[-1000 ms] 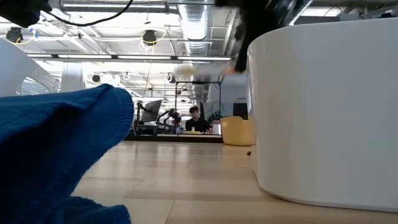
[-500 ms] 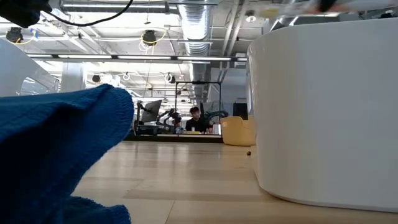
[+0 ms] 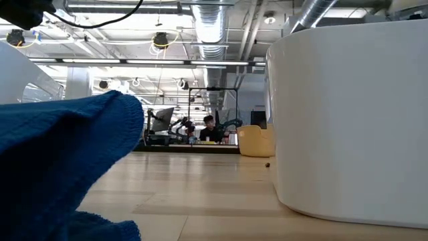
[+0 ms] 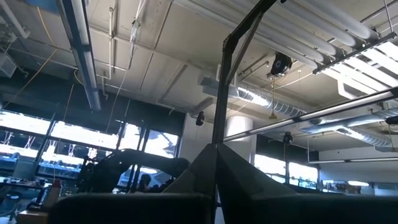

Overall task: Pick & Place Toothbrushes
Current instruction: Put the orange toothbrush into the black bin

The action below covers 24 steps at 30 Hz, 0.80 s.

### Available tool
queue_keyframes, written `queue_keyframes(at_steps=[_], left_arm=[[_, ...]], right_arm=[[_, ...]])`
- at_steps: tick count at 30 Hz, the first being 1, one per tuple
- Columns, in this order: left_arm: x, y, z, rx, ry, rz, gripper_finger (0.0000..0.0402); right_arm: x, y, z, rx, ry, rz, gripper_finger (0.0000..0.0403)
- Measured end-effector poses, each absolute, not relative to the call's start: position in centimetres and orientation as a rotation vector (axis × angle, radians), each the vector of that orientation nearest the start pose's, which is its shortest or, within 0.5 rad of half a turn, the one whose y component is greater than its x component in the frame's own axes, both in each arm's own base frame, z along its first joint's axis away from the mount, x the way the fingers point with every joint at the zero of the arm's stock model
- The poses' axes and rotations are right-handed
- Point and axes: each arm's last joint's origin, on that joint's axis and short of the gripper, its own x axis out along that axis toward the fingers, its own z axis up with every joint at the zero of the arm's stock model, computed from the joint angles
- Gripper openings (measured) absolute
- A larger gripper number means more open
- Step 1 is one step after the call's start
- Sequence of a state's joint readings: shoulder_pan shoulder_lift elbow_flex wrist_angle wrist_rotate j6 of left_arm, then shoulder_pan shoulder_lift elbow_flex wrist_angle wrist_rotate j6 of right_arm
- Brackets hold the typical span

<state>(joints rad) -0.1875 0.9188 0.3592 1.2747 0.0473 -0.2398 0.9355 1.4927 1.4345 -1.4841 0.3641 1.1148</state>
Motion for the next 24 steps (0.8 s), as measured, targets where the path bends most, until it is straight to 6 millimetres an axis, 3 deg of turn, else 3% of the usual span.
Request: queue_keyframes(at_steps=[7,16,24], left_arm=[[16.9,-3.3,29.7,-0.286,-0.686,-0.290,0.0004],[16.9,-3.4,29.7,-0.288,-0.685,-0.293,0.0004],[17.0,-3.5,29.7,-0.293,-0.680,-0.298,0.0004]], right_arm=[[12.8,21.3,31.1,0.081,1.227,-0.289,0.0002],[11.1,22.2,24.7,0.128,1.339,-0.278,0.0002],[10.9,21.3,21.1,0.125,1.352,-0.298,0.0002]])
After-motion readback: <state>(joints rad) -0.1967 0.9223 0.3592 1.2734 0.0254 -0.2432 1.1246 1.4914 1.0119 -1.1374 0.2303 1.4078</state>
